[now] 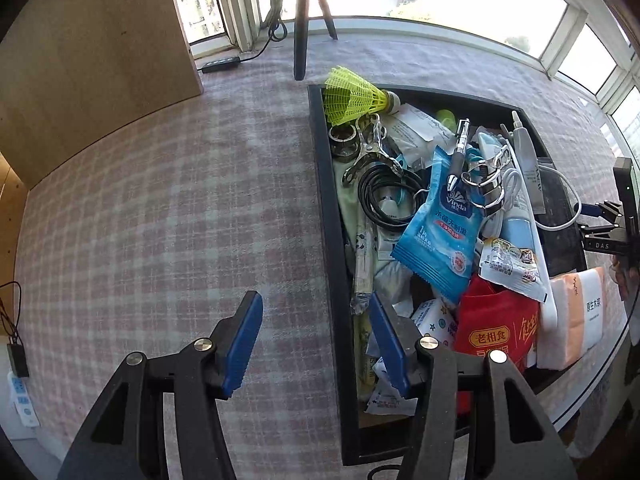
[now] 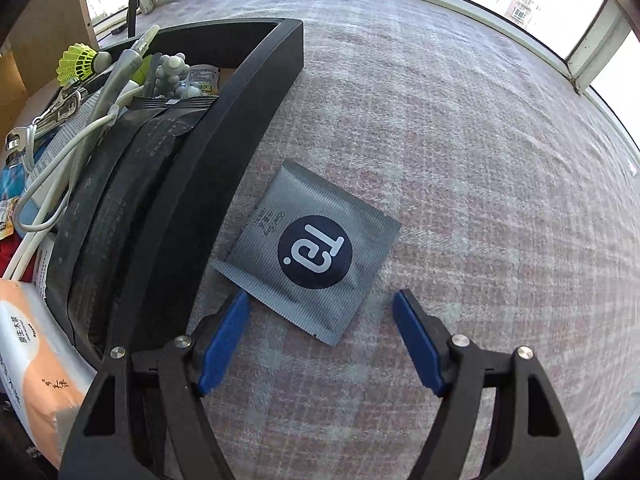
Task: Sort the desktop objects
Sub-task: 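Close the right gripper on the grey Ta sachet, then lift the Ta sachet into the black tray and open the right gripper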
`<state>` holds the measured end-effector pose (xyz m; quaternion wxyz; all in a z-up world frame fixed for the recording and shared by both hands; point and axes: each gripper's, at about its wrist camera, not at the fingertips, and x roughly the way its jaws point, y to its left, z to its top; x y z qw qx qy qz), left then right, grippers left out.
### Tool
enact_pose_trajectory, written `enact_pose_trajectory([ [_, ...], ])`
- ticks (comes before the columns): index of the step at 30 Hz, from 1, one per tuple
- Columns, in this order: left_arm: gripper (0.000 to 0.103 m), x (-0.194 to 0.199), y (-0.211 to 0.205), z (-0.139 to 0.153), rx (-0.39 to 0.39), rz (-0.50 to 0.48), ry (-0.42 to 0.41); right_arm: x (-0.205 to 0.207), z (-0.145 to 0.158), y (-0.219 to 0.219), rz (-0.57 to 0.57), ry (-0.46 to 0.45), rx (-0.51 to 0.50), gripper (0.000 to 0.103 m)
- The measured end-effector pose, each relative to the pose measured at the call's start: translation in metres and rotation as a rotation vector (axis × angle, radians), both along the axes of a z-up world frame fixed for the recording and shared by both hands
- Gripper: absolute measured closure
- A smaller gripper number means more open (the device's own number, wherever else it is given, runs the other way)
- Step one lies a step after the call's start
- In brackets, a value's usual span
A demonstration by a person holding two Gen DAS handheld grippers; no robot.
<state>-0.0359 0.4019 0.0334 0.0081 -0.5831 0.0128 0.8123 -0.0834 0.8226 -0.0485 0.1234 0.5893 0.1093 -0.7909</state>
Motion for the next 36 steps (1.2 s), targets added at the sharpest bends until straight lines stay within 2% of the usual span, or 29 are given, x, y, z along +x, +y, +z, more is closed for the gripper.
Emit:
enact_pose_trajectory([
  [3, 0.05, 0.001, -0.011, -0.002, 0.003, 0.037, -0.017, -0.017, 0.003, -0.003, 0.099, -0.001, 0.025, 0.03],
  [7, 0.05, 0.003, -0.025, -0.002, -0.006, 0.088, -0.026, -0.04, 0.001, -0.01, 0.239, -0.076, 0.007, 0.029],
  [9, 0.05, 0.003, -0.032, -0.001, -0.007, 0.111, -0.028, -0.052, -0.002, -0.013, 0.28, -0.085, 0.025, 0.022],
  [14, 0.05, 0.004, -0.04, -0.002, -0.014, 0.142, -0.036, -0.073, -0.002, -0.008, 0.276, -0.122, -0.011, 0.02],
  [16, 0.05, 0.004, -0.042, -0.004, -0.005, 0.149, -0.038, -0.074, -0.002, -0.006, 0.263, -0.125, -0.002, 0.023],
  [19, 0.05, 0.002, -0.042, -0.004, 0.001, 0.152, -0.033, -0.07, 0.0, 0.0, 0.22, -0.123, 0.005, 0.03],
  [21, 0.05, 0.001, -0.041, -0.004, 0.006, 0.146, -0.026, -0.068, 0.003, 0.009, 0.155, -0.117, -0.004, 0.044],
  [22, 0.05, 0.0, -0.04, -0.004, 0.007, 0.141, -0.022, -0.067, 0.004, 0.015, 0.115, -0.121, -0.018, 0.048],
  [28, 0.05, 0.0, -0.042, -0.007, 0.042, 0.116, -0.013, -0.049, 0.009, 0.025, 0.001, -0.091, -0.007, 0.062],
  [29, 0.05, 0.0, -0.042, -0.007, 0.047, 0.112, -0.012, -0.046, 0.012, 0.027, -0.015, -0.09, -0.034, 0.076],
  [30, 0.05, 0.001, -0.043, -0.007, 0.05, 0.109, -0.01, -0.045, 0.014, 0.029, -0.028, -0.099, -0.058, 0.086],
  [31, 0.05, 0.002, -0.043, -0.006, 0.053, 0.106, -0.01, -0.044, 0.013, 0.031, -0.04, -0.108, -0.064, 0.09],
  [34, 0.05, 0.003, -0.045, -0.005, 0.059, 0.112, -0.006, -0.042, 0.012, 0.031, -0.018, -0.091, -0.026, 0.091],
  [36, 0.05, 0.005, -0.047, -0.005, 0.065, 0.114, -0.009, -0.046, 0.013, 0.033, -0.052, -0.104, -0.025, 0.092],
])
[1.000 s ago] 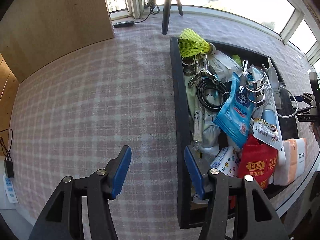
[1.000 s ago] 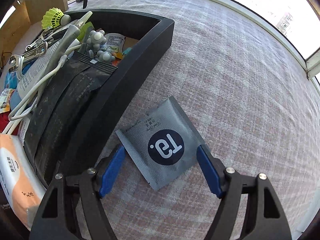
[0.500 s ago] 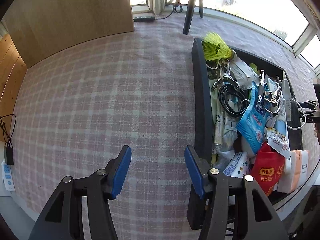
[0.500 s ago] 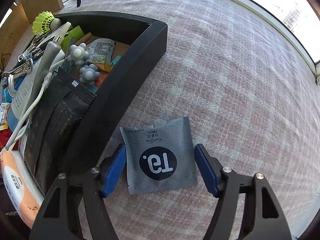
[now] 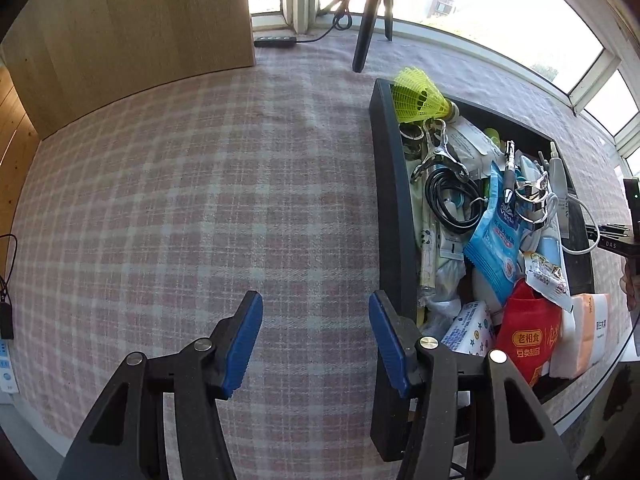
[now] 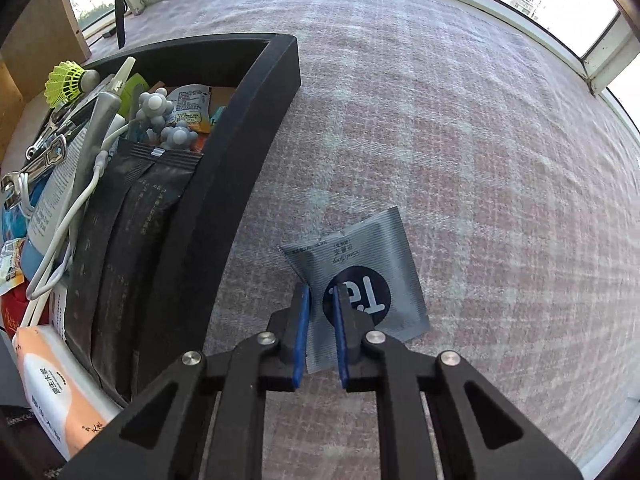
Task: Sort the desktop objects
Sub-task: 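Lift the Ta sachet into the black tray and open the right gripper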
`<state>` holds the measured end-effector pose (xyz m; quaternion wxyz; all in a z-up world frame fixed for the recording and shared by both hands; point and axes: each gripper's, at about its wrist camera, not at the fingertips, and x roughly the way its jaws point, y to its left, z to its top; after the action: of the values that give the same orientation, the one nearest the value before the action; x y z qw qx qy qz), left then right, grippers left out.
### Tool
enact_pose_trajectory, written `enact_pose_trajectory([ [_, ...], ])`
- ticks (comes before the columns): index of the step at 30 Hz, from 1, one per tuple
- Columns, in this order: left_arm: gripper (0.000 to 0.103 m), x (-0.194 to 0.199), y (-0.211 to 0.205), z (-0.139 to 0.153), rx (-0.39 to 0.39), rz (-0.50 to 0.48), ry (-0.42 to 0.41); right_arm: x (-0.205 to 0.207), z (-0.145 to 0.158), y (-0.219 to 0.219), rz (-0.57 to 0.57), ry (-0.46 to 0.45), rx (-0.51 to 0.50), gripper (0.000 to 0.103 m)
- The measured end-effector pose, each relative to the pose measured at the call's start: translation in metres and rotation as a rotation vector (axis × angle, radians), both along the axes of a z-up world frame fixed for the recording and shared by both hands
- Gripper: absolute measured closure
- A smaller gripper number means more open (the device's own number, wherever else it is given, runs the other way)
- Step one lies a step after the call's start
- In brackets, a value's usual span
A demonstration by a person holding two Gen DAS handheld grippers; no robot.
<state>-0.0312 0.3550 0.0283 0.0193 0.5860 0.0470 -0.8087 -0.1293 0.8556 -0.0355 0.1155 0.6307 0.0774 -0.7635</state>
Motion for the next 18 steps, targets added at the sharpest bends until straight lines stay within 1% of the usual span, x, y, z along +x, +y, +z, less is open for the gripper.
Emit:
enact_pose_trajectory([
  [1, 0.05, 0.001, -0.001, 0.0, -0.002, -0.001, 0.0, -0.002, 0.001, 0.001, -0.013, -0.007, 0.003, 0.093],
  [2, 0.05, 0.003, -0.001, 0.0, -0.003, 0.001, 0.001, -0.006, 0.002, -0.001, -0.015, -0.009, 0.007, 0.097],
  [4, 0.05, 0.005, -0.004, -0.001, 0.001, 0.007, -0.001, -0.021, 0.008, -0.008, -0.021, -0.006, 0.012, 0.103],
  [6, 0.05, 0.007, -0.007, -0.002, 0.002, 0.014, -0.004, -0.037, 0.013, -0.009, -0.047, 0.001, 0.004, 0.102],
  [10, 0.05, 0.009, -0.016, -0.006, 0.006, 0.035, -0.009, -0.048, 0.028, 0.002, -0.108, 0.013, -0.04, 0.102],
  [11, 0.05, 0.009, -0.018, -0.006, 0.011, 0.039, -0.01, -0.051, 0.032, 0.008, -0.116, 0.011, -0.053, 0.103],
  [13, 0.05, 0.009, -0.019, -0.007, 0.02, 0.043, -0.009, -0.062, 0.04, 0.034, -0.116, 0.026, -0.045, 0.102],
  [14, 0.05, 0.008, -0.019, -0.007, 0.022, 0.045, -0.006, -0.082, 0.048, 0.069, -0.111, 0.029, -0.037, 0.102],
  [15, 0.05, 0.008, -0.019, -0.006, 0.026, 0.045, -0.005, -0.079, 0.05, 0.076, -0.116, 0.027, -0.032, 0.102],
  [16, 0.05, 0.008, -0.018, -0.005, 0.028, 0.043, -0.005, -0.056, 0.051, 0.053, -0.123, 0.025, -0.039, 0.102],
  [17, 0.05, 0.008, -0.017, -0.004, 0.026, 0.039, -0.003, -0.037, 0.048, 0.015, -0.129, 0.029, -0.053, 0.103],
  [18, 0.05, 0.008, -0.017, -0.003, 0.023, 0.035, 0.0, -0.049, 0.051, -0.004, -0.132, 0.041, -0.065, 0.103],
])
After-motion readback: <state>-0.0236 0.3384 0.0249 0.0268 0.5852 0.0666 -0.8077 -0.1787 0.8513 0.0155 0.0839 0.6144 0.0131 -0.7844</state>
